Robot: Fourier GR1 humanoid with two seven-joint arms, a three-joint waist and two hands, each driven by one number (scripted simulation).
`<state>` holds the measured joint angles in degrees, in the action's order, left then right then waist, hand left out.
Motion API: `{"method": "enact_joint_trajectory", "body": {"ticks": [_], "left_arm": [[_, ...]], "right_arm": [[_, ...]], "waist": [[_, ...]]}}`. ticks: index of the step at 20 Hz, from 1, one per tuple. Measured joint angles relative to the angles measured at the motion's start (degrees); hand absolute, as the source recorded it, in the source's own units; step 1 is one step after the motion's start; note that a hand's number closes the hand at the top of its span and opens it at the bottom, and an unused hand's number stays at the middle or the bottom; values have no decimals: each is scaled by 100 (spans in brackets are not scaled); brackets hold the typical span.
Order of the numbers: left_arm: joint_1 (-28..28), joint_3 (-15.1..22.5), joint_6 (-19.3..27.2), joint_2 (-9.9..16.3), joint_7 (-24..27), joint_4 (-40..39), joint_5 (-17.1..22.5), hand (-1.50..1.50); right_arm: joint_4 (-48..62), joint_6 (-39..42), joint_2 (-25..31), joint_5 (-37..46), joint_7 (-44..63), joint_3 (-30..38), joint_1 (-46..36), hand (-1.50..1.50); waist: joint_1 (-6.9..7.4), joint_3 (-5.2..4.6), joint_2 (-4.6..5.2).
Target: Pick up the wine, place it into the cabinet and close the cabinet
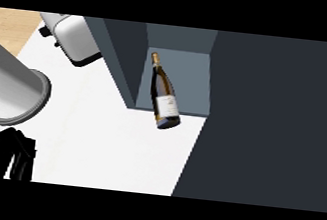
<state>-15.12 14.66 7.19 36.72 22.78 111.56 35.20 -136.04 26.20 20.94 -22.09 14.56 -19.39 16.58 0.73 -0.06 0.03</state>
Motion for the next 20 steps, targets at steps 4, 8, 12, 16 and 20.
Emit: {"method": "enact_joint_trajectory", "body": {"ticks": [4,8,12,16,20], "left_arm": [[-146,-241,-298,92,30,-30,108,150],[-253,-437,-532,76,50,-80,140,150],[-415,-524,-696,5,120,-95,57,150],[-494,-684,-890,-46,139,-115,46,150],[-726,-839,-1106,-27,96,7,71,150]], "right_arm": [[29,-396,-446,6,453,-571,-757,150],[159,-783,-789,25,1084,-661,-1580,150],[255,-1389,-1483,176,1720,-1195,-2482,150],[791,-2082,-1855,151,1976,-1303,-3591,150],[1487,-2806,-1984,5,1939,-1334,-4638,150]], "waist": [[21,-3,-4],[19,-3,-5],[22,-3,-10],[27,-1,-8],[49,6,-9]]}}
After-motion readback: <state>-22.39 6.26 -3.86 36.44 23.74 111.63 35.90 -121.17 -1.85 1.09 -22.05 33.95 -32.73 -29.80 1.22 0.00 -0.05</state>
